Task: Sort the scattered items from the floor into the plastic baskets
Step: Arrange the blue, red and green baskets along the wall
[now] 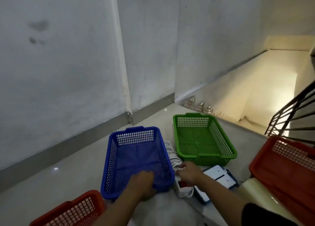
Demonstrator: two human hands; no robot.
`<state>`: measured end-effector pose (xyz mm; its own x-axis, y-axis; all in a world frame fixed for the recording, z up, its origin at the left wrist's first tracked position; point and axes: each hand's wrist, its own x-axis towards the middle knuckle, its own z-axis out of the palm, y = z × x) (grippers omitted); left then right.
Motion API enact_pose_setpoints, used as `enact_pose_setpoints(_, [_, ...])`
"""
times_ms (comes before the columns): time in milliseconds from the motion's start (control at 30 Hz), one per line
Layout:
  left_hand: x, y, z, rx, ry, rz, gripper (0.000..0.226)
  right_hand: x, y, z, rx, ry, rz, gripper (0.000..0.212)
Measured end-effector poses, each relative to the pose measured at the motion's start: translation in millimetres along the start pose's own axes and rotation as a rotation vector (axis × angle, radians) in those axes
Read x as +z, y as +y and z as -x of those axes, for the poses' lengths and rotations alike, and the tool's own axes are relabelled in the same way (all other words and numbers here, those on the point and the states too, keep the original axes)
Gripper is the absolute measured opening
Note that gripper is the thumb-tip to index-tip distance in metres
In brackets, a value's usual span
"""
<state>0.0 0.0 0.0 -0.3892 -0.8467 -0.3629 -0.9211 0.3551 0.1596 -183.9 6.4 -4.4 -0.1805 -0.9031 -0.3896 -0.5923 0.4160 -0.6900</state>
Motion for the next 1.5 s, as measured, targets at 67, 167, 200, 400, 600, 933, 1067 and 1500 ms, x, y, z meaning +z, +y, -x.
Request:
enact_pose_setpoints(67, [12,-15,1,-0.085,-0.044,-0.081,0.042,25,1,-7,0.052,-0.043,-0.146,0.047])
enact_pose_setpoints(167, [27,-33,0,-0.137,-0.074,-0.146,0.035,53,4,-14,0.075,-0.053,-0.302,0.053])
enact_pose_setpoints(200, [29,-34,-1,-0.136,-0.06,-0.162,0.032,58,6,-18,0.107,-0.027,-0.371,0.051])
enact_pose_setpoints(400, [20,-46,8,-0.035,0.148,-0.199,0.036,47,3,-33,0.277,0.049,-0.597,0.023])
enact_pose_setpoints(600, [-16,-100,58,0.05,0.413,-0.214,0.037,43,-34,-9,0.298,-0.193,-0.604,0.011])
enact_pose_setpoints(933, [-38,-162,163,-0.614,1.156,1.038,0.039,98,-174,71,-0.106,-0.235,-0.873,0.012])
enact_pose_setpoints(1067, [-27,-200,215,-0.593,1.034,1.954,0.048,175,-220,115,-0.213,-0.387,-0.84,0.01])
enact_pose_setpoints(1500, [92,-323,362,-0.936,1.161,1.822,0.027,273,-199,156,-0.322,-0.741,0.075,0.029])
